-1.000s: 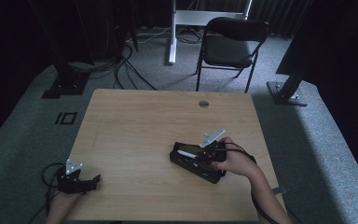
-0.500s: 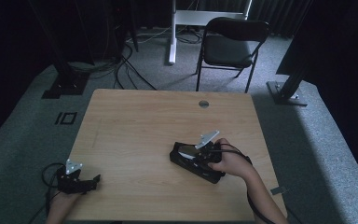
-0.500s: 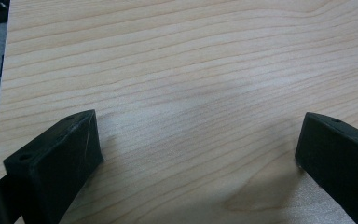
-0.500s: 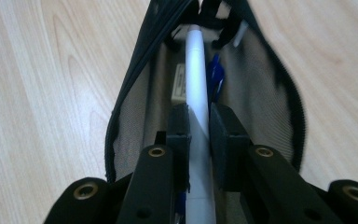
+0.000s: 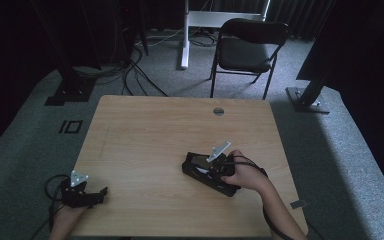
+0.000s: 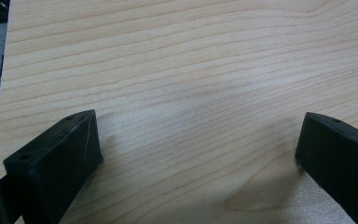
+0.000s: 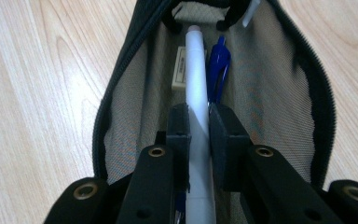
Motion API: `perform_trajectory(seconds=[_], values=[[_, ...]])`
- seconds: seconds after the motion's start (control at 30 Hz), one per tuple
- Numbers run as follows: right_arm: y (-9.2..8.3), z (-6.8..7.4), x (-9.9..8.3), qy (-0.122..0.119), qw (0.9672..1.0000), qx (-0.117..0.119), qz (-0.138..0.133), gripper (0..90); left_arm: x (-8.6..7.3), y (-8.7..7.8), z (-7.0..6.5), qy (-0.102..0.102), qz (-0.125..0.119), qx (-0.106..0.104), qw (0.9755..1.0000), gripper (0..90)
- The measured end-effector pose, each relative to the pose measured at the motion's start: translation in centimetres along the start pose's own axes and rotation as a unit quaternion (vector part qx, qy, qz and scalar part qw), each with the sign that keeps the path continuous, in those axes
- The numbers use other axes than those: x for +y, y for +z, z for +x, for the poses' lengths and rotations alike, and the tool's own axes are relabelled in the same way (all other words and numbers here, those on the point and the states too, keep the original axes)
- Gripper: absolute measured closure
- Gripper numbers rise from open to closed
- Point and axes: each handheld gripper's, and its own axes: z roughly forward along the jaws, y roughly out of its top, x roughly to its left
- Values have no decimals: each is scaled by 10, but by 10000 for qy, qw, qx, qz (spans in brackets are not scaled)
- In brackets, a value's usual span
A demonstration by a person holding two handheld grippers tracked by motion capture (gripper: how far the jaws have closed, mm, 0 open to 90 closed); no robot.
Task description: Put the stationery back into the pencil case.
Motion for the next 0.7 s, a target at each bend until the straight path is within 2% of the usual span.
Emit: perform_trajectory(seconds=[0.3,0.47,0.6,0.7], values=[[4,2,2,-31,9999,0,98,777,0,0,0,1,0,0,10000,3],[4,2,2,-9,9999,79,94,738,0,0,0,1,0,0,10000,3],[0,2,3,-10,9999,130,2,728,0,0,0,0,0,0,10000,3],[-7,-1,3,-13,9999,72,-146,718,0,0,0,1,0,0,10000,3]])
